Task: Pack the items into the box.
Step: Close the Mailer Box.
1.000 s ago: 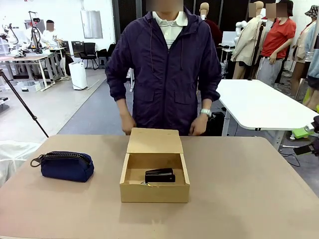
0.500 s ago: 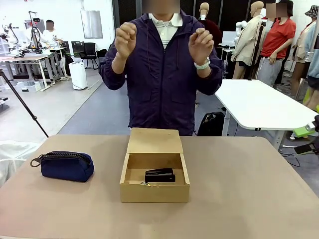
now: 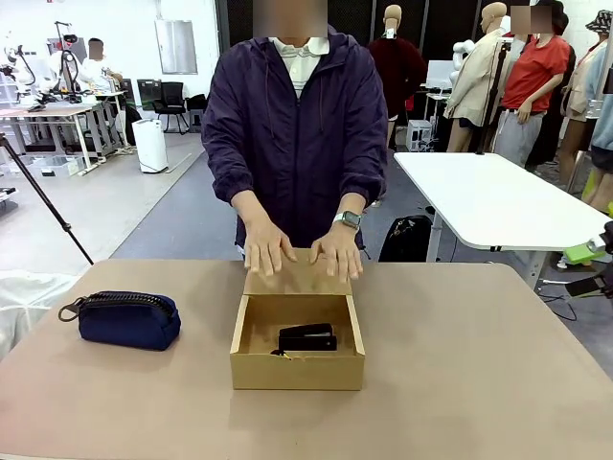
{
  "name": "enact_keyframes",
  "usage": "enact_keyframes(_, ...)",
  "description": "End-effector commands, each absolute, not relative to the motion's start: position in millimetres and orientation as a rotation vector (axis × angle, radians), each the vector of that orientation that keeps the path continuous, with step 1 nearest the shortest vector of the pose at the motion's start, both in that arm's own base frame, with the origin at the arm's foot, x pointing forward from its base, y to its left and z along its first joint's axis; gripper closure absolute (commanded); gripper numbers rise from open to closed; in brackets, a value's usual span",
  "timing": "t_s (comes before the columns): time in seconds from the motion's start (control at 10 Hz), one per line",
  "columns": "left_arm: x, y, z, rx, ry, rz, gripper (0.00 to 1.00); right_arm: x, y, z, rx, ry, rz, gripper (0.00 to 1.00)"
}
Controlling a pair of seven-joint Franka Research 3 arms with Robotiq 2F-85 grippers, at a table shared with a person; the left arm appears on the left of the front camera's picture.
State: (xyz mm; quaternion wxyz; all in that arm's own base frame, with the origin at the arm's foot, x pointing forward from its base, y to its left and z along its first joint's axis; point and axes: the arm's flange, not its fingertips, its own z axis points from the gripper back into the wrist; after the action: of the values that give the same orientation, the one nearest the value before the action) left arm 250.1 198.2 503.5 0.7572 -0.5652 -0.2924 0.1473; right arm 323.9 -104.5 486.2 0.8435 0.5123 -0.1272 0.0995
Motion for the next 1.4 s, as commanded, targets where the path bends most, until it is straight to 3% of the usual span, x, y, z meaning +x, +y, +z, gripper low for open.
enact_keyframes(0.0,250,198,505,-1.25,-0.655,0.312,0.0,324,-109,488,1.078,-0.268,0.232,0.0)
enact_keyframes(0.4,250,198,504,-1.232,-0.637,0.321,0.0,324,-104,486,1.082,-0.268,0.21,0.0)
enact_keyframes(0.6,316,149,514,-1.073,-0.492,0.283,0.0,377,-74,479,1.057,-0.302,0.074,0.0)
enact_keyframes(0.9,418,24,498,-0.904,-0.281,0.176,0.0,465,18,464,1.122,-0.348,0.095,0.0)
enact_keyframes(1.1,448,-30,465,-0.915,-0.207,0.163,0.0,497,51,438,1.125,-0.268,0.084,0.0)
enact_keyframes(1.2,457,-42,452,-0.981,-0.241,0.209,0.0,510,55,428,1.119,-0.315,0.068,0.0)
enact_keyframes(1.3,431,-47,470,-0.894,-0.236,0.145,0.0,477,59,442,1.131,-0.279,0.113,0.0)
